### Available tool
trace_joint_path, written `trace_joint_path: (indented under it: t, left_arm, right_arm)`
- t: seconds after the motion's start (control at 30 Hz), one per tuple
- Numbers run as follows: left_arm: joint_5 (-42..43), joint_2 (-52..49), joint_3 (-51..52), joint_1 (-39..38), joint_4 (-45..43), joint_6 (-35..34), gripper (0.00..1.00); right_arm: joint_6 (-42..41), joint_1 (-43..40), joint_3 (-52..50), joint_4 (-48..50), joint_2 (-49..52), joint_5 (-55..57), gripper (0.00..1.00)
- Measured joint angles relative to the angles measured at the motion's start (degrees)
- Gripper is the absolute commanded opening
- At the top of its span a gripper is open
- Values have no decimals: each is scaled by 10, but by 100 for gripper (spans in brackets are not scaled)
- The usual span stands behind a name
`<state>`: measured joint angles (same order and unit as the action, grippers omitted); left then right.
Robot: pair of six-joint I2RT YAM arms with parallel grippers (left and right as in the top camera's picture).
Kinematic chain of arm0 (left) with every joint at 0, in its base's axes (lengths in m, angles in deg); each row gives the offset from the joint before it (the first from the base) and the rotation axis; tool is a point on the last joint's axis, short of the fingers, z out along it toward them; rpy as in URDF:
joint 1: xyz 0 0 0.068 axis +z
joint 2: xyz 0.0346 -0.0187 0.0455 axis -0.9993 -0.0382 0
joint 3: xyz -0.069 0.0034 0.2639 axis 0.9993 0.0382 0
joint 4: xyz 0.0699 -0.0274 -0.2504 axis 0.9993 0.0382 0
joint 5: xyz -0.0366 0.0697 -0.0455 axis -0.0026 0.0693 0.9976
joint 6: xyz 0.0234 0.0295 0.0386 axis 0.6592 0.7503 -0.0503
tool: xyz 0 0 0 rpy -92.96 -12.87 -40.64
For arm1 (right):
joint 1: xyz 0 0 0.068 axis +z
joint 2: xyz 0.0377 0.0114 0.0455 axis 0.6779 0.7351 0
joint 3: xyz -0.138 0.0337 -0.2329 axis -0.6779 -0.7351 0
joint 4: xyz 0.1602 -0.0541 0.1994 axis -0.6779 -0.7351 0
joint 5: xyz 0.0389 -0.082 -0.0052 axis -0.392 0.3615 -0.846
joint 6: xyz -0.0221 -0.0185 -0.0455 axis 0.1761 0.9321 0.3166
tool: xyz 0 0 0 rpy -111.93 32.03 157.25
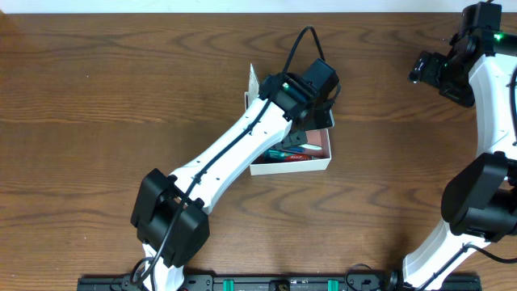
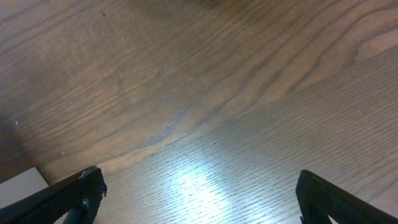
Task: Pack container
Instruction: 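Lower the razor into the box and open the left gripper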
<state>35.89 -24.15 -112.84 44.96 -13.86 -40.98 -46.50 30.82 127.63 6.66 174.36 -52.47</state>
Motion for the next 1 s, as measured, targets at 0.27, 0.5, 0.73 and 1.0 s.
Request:
trace_joint_path:
  t: [0.27,0.5,0.73,1.0]
  left_arm:
    - [-2,-2,0,0,-12,-1,70]
    - [-2,4,0,0,-12,-39,73]
    - [-3,90,2,-16,-12,-57,98]
    - [-4,253,2,-65,58,-57,98]
  right_arm:
    - [0,0,0,0,0,0,99]
    - [0,0,0,0,0,0,99]
    - [0,0,0,0,0,0,99]
    - [0,0,0,0,0,0,99]
